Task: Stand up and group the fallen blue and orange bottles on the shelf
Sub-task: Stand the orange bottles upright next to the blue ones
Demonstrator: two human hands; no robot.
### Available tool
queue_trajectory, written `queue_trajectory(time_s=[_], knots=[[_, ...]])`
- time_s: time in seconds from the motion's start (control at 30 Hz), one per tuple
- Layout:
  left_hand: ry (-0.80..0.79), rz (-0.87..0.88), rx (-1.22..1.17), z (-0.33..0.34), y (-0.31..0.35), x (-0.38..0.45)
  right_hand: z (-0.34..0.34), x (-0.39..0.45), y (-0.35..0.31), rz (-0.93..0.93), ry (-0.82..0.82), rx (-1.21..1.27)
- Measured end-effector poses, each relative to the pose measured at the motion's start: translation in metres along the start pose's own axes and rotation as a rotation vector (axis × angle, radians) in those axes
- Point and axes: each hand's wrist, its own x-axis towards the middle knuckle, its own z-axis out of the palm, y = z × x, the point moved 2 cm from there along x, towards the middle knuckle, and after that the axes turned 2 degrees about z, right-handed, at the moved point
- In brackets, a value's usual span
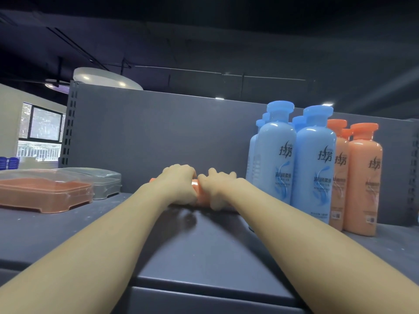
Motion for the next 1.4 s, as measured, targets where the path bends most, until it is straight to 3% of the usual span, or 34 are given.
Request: queue_trajectory(time_s=[0.3,0.7,0.9,1.07,1.27,1.4], knots=[[0.006,0.017,0.02,-0.002,0.003,-0.003,0.0,-0.002,-0.002,-0.096,0.179,-0.097],[0.146,0.009,-0.038,-0.014,0.007,-0.008,-0.012,-0.02,-0.012,-0.131,0.358,0.086],[0.306,-0.066,-0.088,-0.021,0.004,-0.01,-0.012,-0.017,-0.024,-0.017,0.377,0.361],[0.417,-0.155,-0.322,-0.027,0.005,-0.014,-0.021,-0.017,-0.022,0.112,0.332,0.604],[0.286,-0.312,-0.429,-0.03,0.008,-0.019,-0.027,-0.025,-0.014,0.185,0.273,0.716],[0.095,-0.345,-0.533,-0.025,0.009,-0.022,-0.032,-0.03,-0.009,0.174,0.265,0.776]])
